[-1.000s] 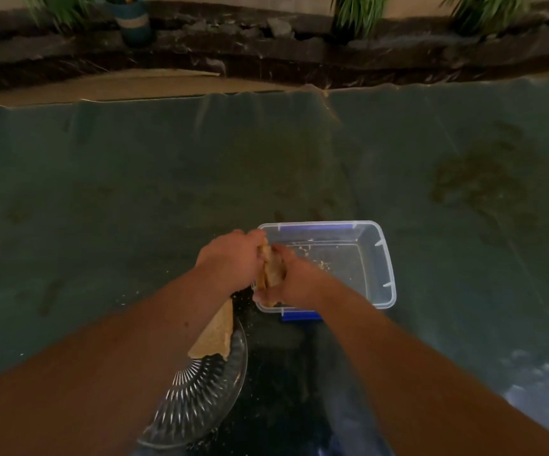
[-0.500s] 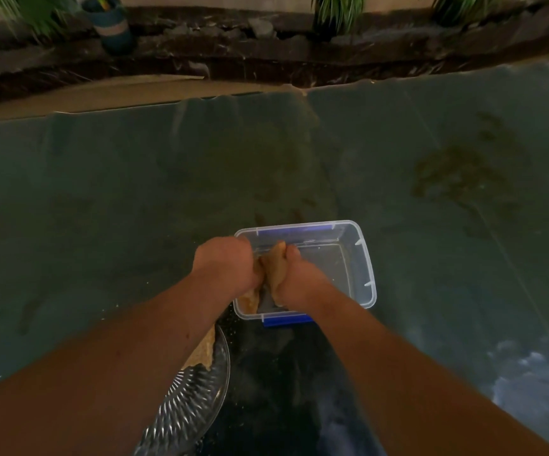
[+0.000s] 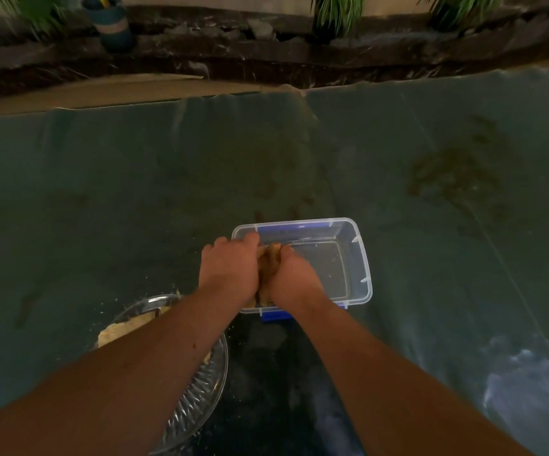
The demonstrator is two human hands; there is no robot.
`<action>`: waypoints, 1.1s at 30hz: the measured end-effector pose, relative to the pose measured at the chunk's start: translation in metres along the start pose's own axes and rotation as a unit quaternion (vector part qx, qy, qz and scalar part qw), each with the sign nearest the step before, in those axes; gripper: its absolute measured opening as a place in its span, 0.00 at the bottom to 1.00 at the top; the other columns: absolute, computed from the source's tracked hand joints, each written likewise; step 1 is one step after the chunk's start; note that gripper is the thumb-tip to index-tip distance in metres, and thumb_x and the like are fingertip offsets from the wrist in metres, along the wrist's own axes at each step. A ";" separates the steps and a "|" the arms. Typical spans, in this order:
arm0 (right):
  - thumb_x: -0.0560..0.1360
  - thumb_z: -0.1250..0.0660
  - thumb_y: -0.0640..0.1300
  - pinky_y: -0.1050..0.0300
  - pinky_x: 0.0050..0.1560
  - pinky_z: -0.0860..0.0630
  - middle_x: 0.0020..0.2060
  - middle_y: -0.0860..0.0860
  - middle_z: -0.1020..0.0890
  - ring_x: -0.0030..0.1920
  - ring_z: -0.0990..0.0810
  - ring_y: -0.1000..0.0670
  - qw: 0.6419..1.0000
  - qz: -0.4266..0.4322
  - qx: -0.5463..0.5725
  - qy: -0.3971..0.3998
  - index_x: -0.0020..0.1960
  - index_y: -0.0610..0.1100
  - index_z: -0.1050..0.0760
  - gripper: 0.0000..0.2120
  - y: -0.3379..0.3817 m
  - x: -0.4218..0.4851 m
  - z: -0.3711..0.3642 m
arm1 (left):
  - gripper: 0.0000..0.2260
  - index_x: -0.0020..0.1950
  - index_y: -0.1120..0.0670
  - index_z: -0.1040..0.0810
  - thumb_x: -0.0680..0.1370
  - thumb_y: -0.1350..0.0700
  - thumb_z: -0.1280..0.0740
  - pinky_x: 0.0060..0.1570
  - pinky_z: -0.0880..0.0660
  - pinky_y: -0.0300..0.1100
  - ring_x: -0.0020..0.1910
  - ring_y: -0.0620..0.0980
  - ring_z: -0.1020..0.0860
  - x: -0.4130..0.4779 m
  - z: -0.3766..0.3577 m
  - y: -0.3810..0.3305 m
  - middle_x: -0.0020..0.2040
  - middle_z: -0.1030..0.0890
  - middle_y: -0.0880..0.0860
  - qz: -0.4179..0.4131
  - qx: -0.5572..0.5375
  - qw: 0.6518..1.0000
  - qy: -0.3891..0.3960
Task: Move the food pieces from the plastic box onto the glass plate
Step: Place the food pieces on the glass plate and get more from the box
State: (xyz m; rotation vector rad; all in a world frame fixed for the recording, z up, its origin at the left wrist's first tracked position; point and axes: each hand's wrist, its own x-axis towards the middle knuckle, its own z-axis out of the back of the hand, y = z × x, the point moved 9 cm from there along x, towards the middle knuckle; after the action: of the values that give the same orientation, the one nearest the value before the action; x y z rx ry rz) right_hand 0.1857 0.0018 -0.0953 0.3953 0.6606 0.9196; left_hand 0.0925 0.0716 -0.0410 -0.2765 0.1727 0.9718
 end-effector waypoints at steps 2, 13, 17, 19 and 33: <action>0.79 0.34 0.43 0.45 0.57 0.21 0.56 0.44 0.19 0.56 0.19 0.41 0.992 0.047 -0.108 0.053 0.65 0.47 0.28 0.15 0.015 -0.003 -0.003 | 0.15 0.65 0.46 0.27 0.79 0.47 0.30 0.43 0.24 0.47 0.46 0.50 0.23 -0.005 0.008 0.011 0.51 0.19 0.51 0.035 -0.123 0.992 -0.025; 0.74 0.35 0.40 0.41 0.49 0.16 0.45 0.52 0.21 0.46 0.17 0.44 0.991 -0.008 0.136 -0.014 0.56 0.53 0.31 0.14 0.093 -0.046 0.027 | 0.14 0.58 0.51 0.20 0.74 0.61 0.29 0.48 0.16 0.57 0.46 0.54 0.16 -0.061 0.044 0.126 0.49 0.14 0.53 0.208 -0.534 0.818 -0.055; 0.71 0.36 0.42 0.38 0.48 0.16 0.47 0.51 0.21 0.47 0.18 0.43 0.988 -0.007 0.148 0.039 0.58 0.54 0.32 0.17 0.141 -0.062 0.006 | 0.12 0.56 0.51 0.21 0.76 0.64 0.32 0.47 0.16 0.64 0.48 0.57 0.15 -0.091 0.053 0.169 0.52 0.14 0.57 0.215 -0.601 0.768 -0.058; 0.71 0.36 0.40 0.39 0.42 0.14 0.50 0.48 0.21 0.48 0.18 0.41 0.985 -0.026 0.156 0.061 0.63 0.50 0.31 0.20 0.156 -0.070 -0.010 | 0.12 0.56 0.51 0.21 0.77 0.65 0.33 0.44 0.14 0.60 0.47 0.55 0.14 -0.105 0.054 0.187 0.53 0.14 0.57 0.219 -0.625 0.748 -0.050; 0.73 0.29 0.36 0.46 0.37 0.14 0.59 0.47 0.26 0.51 0.22 0.42 0.962 -0.158 0.173 0.144 0.72 0.49 0.33 0.30 0.102 -0.117 -0.113 | 0.14 0.60 0.54 0.21 0.78 0.67 0.32 0.42 0.16 0.51 0.51 0.56 0.14 -0.206 -0.034 0.262 0.56 0.14 0.58 0.282 -0.697 0.655 0.070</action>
State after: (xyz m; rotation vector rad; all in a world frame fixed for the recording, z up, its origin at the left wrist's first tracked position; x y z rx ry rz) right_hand -0.0021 -0.0347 -0.0789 0.4533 1.1247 0.5585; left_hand -0.2400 0.0386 -0.0583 -1.8292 -0.4461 1.5570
